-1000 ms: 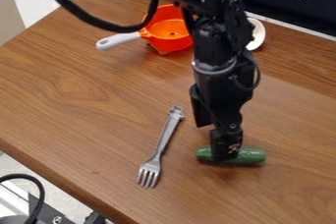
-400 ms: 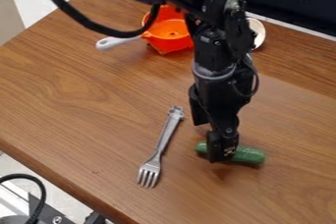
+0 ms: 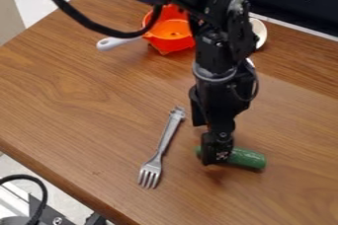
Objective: Tomar el pepinillo y poner dentro de la olla naranja
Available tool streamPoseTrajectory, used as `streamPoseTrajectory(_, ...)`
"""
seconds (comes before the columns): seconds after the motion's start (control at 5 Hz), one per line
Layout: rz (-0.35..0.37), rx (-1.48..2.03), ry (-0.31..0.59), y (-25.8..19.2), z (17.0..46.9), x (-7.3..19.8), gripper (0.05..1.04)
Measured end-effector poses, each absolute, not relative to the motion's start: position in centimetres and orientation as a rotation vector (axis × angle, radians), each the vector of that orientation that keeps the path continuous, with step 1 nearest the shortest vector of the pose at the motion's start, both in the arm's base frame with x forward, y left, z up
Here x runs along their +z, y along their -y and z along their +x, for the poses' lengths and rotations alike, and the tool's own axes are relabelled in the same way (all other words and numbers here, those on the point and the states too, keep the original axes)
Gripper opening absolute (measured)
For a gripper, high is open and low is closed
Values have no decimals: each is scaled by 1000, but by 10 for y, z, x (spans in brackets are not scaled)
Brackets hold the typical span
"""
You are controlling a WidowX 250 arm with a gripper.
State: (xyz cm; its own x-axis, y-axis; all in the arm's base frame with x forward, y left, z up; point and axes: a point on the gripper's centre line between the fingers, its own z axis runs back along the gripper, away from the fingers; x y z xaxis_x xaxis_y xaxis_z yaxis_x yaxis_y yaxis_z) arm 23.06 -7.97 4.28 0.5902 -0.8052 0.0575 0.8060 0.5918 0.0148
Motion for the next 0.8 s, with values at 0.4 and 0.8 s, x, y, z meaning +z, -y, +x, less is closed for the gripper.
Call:
streamPoseTrajectory(0.4,24,-1044,46,77,233,37,999)
streamPoseTrajectory(0.8,-3,-1068,59,79,235,31,984)
